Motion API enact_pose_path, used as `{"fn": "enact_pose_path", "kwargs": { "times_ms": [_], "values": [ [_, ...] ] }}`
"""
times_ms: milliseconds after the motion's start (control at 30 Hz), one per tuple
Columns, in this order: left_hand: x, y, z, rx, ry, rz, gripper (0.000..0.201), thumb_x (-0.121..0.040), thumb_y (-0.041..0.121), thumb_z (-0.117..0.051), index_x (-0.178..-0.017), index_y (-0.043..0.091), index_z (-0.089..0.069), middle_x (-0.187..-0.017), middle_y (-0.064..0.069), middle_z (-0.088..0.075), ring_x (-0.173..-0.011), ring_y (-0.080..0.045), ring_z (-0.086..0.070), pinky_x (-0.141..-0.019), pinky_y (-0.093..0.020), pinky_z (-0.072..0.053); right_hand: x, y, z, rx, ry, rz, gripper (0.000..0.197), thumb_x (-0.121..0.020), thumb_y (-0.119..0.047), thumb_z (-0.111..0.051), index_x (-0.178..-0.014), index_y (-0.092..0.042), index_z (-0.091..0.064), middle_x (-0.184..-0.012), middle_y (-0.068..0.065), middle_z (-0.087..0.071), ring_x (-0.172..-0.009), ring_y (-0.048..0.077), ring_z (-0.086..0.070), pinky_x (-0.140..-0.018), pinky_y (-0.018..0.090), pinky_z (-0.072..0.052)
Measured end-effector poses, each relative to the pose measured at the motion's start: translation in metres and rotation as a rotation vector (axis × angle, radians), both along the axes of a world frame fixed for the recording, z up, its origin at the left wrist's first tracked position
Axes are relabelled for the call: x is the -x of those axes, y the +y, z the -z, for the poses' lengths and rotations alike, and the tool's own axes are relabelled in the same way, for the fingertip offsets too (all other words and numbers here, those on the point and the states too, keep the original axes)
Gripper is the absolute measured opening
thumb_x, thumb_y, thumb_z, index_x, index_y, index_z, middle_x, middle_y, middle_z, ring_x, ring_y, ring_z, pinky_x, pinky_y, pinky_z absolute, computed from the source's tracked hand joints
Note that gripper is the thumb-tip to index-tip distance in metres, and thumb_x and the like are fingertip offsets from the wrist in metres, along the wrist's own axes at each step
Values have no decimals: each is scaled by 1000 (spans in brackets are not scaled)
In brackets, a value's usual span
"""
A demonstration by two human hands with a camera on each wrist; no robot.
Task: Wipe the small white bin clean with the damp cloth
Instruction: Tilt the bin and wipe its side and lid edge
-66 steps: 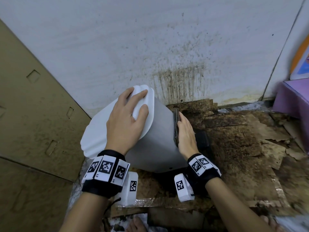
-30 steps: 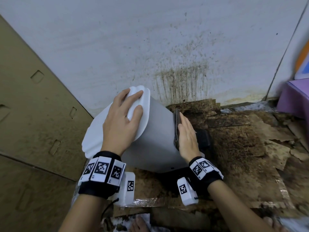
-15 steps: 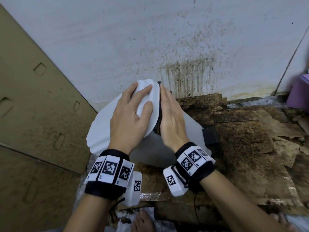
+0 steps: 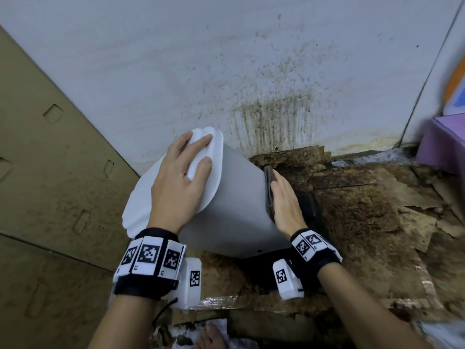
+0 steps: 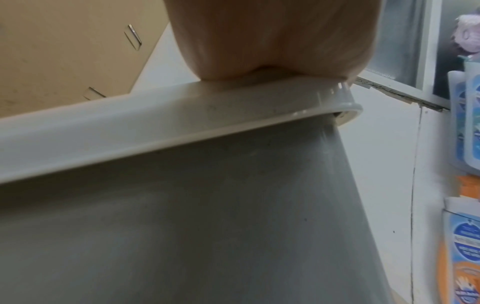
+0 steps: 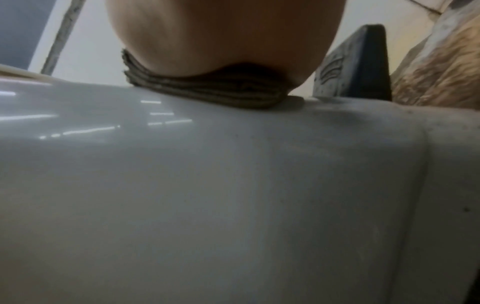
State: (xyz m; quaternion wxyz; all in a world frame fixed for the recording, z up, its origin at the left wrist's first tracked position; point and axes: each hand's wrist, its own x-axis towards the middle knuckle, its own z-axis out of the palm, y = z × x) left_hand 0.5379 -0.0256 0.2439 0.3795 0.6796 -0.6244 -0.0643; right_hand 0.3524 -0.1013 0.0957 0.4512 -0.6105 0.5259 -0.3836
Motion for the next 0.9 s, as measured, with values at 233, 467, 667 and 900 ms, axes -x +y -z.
{"fn": "enact_pose_path", "kwargs": {
  "times_ms": [233, 467, 667, 900],
  "values": [
    [2, 3, 0, 7, -9, -17, 42, -95, 45, -42, -135, 49, -55, -152, 23, -39, -139, 1, -38, -98, -32, -36, -6, 3, -4, -37, -22, 86, 50, -106, -34, -24, -154, -24, -34, -158, -7, -35, -147, 10, -26, -123, 37, -16],
    [7, 2, 2, 18, -28, -27, 41, -96, 44, -42, -135, 48, -56, -152, 21, -40, -139, -1, -39, -95, -33, -37, -38, 21, -55, 60, -184, 86, 54, -103, -46, -18, -153, -33, -35, -157, -16, -35, -145, 2, -27, -123, 39, -18],
    [13, -1, 3, -3, -60, -12, 42, -97, 45, -43, -138, 46, -54, -153, 19, -38, -139, -3, -38, -96, -30, -35, -70, 37, -95, 248, -201, -12, 61, -102, -53, -9, -158, -32, -21, -163, -16, -24, -149, -1, -17, -123, 40, -18],
    [10, -4, 3, -5, -55, 2, 42, -97, 47, -42, -138, 46, -53, -153, 19, -38, -139, -3, -38, -97, -31, -36, -55, 40, -57, 479, -72, 57, 60, -105, -42, -13, -158, -17, -26, -164, -6, -26, -152, 5, -18, -123, 40, -22]
  ]
}}
